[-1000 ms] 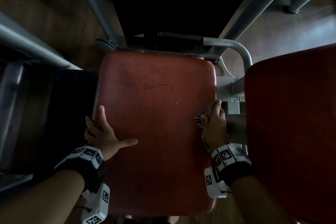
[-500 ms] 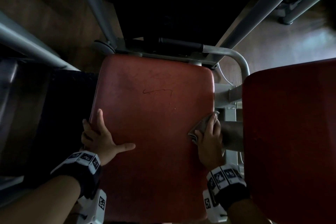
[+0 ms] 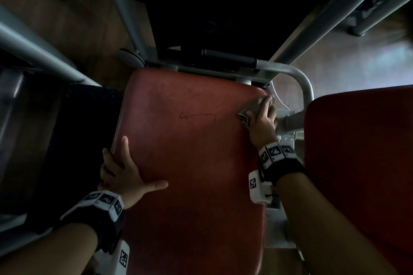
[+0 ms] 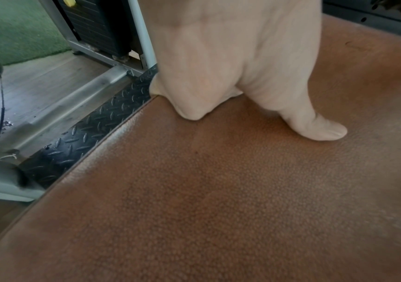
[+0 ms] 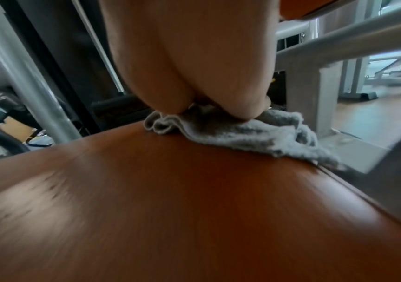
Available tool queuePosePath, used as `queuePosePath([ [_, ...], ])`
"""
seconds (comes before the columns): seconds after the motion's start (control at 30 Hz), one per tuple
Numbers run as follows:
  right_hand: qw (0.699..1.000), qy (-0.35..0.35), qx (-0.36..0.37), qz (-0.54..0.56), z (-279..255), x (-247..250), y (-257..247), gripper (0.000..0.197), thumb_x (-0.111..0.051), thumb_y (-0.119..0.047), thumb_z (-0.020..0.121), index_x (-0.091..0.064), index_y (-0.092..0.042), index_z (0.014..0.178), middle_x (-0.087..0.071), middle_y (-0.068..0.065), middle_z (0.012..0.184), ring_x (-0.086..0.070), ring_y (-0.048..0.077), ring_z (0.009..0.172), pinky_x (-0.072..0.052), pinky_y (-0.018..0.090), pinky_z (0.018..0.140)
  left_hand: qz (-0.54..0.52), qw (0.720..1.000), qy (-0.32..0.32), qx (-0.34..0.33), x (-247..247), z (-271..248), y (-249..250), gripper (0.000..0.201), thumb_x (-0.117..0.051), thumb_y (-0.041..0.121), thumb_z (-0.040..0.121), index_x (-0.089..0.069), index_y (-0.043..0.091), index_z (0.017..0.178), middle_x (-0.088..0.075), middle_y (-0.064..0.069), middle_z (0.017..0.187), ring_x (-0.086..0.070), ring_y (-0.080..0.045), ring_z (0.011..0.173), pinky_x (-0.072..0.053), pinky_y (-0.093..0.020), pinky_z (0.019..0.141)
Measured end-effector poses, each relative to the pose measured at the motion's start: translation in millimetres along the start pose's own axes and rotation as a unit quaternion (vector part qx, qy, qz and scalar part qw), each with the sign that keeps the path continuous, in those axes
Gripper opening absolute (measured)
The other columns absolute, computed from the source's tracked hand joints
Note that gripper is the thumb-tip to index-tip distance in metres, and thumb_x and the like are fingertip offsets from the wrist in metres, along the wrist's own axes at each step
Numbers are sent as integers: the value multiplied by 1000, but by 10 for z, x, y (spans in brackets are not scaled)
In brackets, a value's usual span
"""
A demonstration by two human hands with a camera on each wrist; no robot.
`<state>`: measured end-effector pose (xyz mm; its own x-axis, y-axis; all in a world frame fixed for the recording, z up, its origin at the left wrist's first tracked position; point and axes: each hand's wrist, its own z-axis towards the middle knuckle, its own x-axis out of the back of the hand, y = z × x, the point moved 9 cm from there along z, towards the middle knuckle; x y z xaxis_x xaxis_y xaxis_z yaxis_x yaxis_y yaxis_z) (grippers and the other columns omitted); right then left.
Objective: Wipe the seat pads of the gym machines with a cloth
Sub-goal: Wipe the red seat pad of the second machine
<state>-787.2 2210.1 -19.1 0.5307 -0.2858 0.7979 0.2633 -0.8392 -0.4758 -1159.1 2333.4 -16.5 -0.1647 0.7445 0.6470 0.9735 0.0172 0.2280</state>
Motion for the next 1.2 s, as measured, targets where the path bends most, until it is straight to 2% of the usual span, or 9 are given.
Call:
queuePosePath([
  [0.13,999,17,0,-34,-265,-96,107,72,-35,-44,100,9,-23,153,-7,14,159,-21,42,140,-20,58,110,-3,1000,3,-2,-3,15,-9,160,-81,75,31,45,53,126,32,-13,153,2,-46,143,-19,-69,108],
  [0.23,1000,10,-16,-25,-150,-123,104,75,-34,-47,99,11,-22,153,-5,15,159,-21,43,140,-19,59,110,-3,1000,0,-2,-1,7,-17,159,-80,75,33,45,53,127,33,-11,152,3,-46,143,-18,-68,109],
  [0.5,999,-9,-33,-18,-136,-173,209,75,-36,-52,97,12,-33,152,-3,10,160,-19,45,140,-17,60,110,3,1000,-3,3,5,2,1,157,-80,74,37,49,51,123,34,-12,151,3,-44,144,-19,-67,110],
  [0.6,999,-2,-25,-43,-123,-211,276,77,-32,-61,91,-1,-28,154,-3,5,161,-16,37,143,-19,62,111,1,1000,-5,7,7,-2,-10,157,-79,75,38,48,49,126,36,-12,151,3,-44,144,-20,-66,109],
  [0.7,1000,11,-22,-3,163,-108,114,71,-34,-57,94,-10,-25,153,-12,6,159,-16,31,144,-18,50,115,-12,1000,-18,3,-7,8,-19,157,-80,75,37,49,51,123,40,-11,150,7,-44,144,-17,-67,110],
  [0.87,989,-43,50,-130,661,-93,-389,43,-23,-52,98,-24,-42,140,-21,-2,152,-19,35,138,-19,63,107,-11,1000,-12,0,-6,21,-22,156,-78,76,37,50,50,123,41,-11,149,6,-43,144,-19,-65,110],
  [0.93,973,-49,137,-179,653,-167,-686,42,-26,-49,99,-30,-39,140,-29,-3,150,-21,32,136,-16,60,108,-11,1000,-10,1,-4,22,-20,157,-79,75,38,51,50,121,41,-11,149,6,-43,144,-19,-65,110],
  [1.03,934,-86,271,-218,499,-399,-1125,48,-31,-48,100,-24,-41,147,-33,-6,148,-24,27,135,-14,57,109,-13,1000,-10,2,-3,29,-31,157,-79,75,36,51,51,121,42,-10,148,7,-43,144,-18,-65,109],
  [1.2,908,-140,316,-236,535,-380,-1243,54,-39,-47,99,-19,-44,149,-35,-8,149,-28,24,137,-18,44,110,-20,1000,-20,-4,-17,29,-36,156,-79,76,38,51,51,122,45,-10,146,10,-42,145,-17,-65,110],
])
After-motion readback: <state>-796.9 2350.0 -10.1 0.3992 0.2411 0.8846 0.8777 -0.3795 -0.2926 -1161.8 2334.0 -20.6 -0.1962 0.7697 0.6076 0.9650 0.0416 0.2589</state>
